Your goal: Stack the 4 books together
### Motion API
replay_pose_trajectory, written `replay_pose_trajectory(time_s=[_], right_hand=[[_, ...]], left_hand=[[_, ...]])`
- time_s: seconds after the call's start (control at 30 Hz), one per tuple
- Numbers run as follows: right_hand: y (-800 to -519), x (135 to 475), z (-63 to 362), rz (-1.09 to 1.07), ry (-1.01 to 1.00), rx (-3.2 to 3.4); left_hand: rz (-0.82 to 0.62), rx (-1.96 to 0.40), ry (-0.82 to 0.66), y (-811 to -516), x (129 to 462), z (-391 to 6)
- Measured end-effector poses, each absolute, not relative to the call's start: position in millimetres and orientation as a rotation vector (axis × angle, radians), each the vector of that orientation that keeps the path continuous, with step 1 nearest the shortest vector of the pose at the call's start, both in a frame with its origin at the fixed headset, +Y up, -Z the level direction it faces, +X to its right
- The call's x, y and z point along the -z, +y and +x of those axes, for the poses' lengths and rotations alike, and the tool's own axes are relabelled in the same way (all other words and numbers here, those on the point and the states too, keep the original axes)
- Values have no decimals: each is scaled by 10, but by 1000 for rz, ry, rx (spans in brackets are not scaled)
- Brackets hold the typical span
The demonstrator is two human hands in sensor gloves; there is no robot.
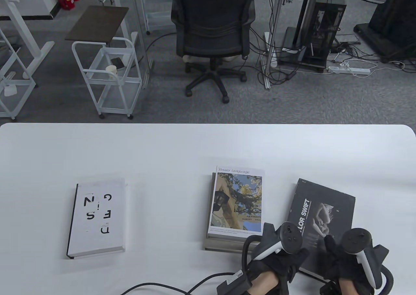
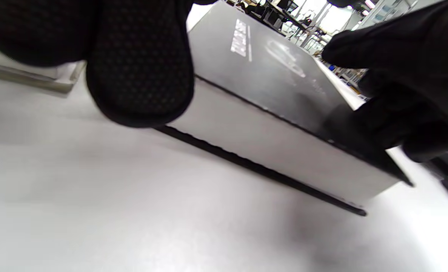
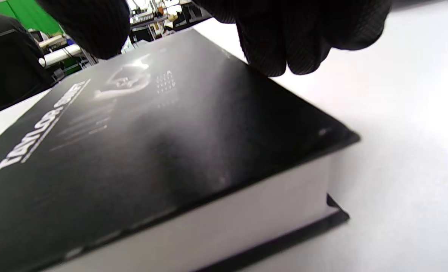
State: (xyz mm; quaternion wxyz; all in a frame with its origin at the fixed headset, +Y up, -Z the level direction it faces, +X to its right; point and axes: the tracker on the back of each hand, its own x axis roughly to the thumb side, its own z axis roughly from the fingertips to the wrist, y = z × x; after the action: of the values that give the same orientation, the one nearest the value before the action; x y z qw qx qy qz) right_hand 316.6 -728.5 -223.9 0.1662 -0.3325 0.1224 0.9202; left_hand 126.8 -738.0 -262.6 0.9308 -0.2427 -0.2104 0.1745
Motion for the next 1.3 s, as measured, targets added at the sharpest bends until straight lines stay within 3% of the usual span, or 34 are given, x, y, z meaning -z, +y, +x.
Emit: replay_pose_trajectory(time_s=[0.23,0.4,0.8,0.93,1.3], right_hand=[[-7324,2241,3183,-965,414,-2619],[-7346,2249,3178,-968,441,-2614],[-7353,2247,3192,-941,452,-2544],[-7351,2254,3135,-943,452,-2606],[-7311,2216,3216,-984,419,-2534]], left_hand=[[-583,-320,-341,-7540,2679,1364],[-570,-275,-317,-7579,2710,1389],[-696,-404,-253,-7683,2791,1351],[-637,-462,-237,-7659,2768,1312],[-671,-625,-272,-7604,2704,1198]])
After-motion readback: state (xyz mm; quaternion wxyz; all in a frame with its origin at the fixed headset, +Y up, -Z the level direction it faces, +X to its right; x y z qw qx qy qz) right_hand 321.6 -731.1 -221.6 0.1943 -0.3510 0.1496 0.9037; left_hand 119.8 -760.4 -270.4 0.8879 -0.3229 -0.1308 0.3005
